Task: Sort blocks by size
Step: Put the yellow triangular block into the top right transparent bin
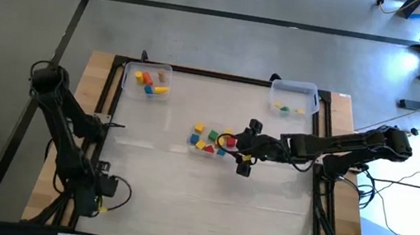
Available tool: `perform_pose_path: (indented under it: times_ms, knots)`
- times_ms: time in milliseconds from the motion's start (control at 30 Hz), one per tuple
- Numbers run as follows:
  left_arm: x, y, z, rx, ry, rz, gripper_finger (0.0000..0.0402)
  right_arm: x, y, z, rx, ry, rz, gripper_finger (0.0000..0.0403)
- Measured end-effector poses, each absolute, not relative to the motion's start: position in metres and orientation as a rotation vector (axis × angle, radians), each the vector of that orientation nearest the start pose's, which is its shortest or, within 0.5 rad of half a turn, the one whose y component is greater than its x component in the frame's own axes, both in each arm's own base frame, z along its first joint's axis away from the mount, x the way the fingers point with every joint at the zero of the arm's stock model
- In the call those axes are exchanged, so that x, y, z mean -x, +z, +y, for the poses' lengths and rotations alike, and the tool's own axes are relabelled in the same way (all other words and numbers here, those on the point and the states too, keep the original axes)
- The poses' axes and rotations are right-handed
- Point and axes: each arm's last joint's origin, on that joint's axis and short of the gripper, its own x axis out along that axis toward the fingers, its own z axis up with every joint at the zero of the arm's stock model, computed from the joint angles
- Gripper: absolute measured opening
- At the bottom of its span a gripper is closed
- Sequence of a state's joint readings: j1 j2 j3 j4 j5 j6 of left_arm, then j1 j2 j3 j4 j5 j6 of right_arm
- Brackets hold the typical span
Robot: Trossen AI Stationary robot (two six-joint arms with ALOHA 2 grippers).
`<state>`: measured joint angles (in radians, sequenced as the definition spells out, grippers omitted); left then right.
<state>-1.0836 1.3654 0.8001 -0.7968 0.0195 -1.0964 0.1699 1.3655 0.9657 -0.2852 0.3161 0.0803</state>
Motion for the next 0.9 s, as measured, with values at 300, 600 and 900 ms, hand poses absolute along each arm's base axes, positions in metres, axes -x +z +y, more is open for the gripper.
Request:
perform_pose_path:
  times_ms: [300, 600, 900]
  knots:
    - [-0.103, 0.166, -0.210, -0.251, -0.418, 1.481, 0.0210, -0.286, 0.262, 0.040, 0.089, -0.173, 0.658, 0.0248]
    - [-0.105, 0.150, -0.218, -0.459, -0.581, 1.460, 0.0210, -0.286, 0.262, 0.039, 0.098, -0.187, 0.656, 0.0248]
    - [-0.104, 0.150, -0.215, -0.525, -0.596, 1.464, 0.0210, -0.286, 0.262, 0.039, 0.105, -0.197, 0.655, 0.0248]
